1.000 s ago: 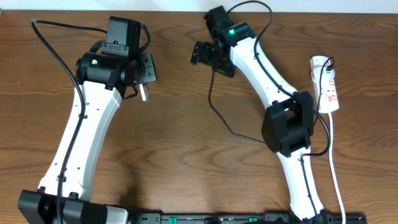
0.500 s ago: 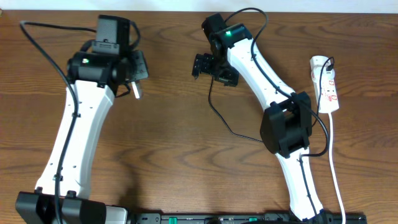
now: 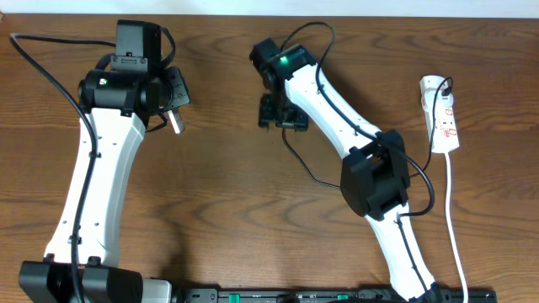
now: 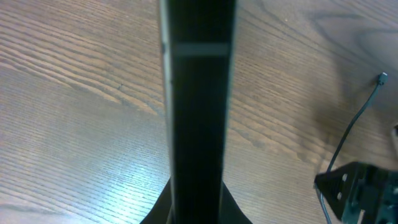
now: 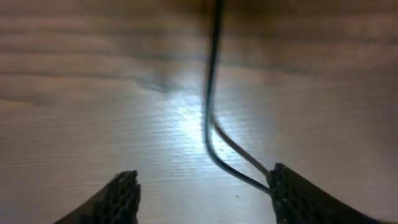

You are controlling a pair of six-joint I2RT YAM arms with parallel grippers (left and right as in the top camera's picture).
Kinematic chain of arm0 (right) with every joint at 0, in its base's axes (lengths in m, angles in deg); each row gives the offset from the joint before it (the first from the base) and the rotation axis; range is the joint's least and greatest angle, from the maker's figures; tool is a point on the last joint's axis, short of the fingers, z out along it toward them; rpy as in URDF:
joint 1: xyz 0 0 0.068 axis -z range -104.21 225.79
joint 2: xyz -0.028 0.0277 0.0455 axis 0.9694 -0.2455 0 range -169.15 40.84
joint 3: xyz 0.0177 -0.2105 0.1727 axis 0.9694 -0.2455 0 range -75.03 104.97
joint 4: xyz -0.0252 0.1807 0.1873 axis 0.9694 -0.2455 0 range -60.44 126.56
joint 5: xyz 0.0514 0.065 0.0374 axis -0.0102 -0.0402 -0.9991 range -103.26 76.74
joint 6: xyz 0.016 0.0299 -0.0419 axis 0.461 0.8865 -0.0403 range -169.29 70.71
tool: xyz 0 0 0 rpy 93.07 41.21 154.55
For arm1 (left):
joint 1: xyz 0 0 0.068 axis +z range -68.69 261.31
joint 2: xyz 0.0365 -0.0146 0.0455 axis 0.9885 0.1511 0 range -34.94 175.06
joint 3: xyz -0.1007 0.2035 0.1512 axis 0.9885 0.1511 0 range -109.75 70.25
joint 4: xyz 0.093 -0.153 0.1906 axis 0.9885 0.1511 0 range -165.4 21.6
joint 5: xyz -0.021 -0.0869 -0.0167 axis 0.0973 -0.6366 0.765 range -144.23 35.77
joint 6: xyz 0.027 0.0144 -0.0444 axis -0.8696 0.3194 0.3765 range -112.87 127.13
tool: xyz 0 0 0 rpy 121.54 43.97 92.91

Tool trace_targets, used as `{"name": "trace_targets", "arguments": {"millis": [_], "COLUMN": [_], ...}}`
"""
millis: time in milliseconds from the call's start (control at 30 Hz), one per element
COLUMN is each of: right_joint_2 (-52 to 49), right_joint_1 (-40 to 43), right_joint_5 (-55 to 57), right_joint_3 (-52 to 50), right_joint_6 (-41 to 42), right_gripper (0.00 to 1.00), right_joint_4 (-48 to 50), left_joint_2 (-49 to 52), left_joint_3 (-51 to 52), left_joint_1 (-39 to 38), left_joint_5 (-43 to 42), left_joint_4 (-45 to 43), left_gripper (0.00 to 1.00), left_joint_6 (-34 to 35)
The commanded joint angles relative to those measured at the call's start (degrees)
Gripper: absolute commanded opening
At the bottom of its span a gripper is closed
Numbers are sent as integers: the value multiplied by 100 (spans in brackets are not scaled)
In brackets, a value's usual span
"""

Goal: Plug charger to phone and switch on socket
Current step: 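Lower the open right gripper over the black cable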

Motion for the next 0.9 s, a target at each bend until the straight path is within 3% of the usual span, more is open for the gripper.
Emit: {"name": "trace_targets", "arguments": {"millis": [0,267,500,767,867], "right_joint_2": [-39,-39,-39,-39,-50], "right_joint_1": [-35,-149,-319,-339,-341], "right_joint_5": [146,-195,-173,299,295], "right_joint_3": [-374,-890,-898,-931,-962], "right_joint_6": [-50,-546,-839,-839,-914], "right_gripper": [63,67,53,56,53], "right_joint_4": [-50,87,42,83,107], "left_joint_2": [-186,-186,-186,-186,-186], "left_joint_3": [-94,-94,-94,-94,-94], "left_joint_1": [9,9,9,9,9], "left_joint_5": [114,114,111,114,114], "left_joint_4": [-4,-4,-2,4,13], "left_gripper": [7,7,7,7,7], "left_joint_6": [26,26,26,24,26]}}
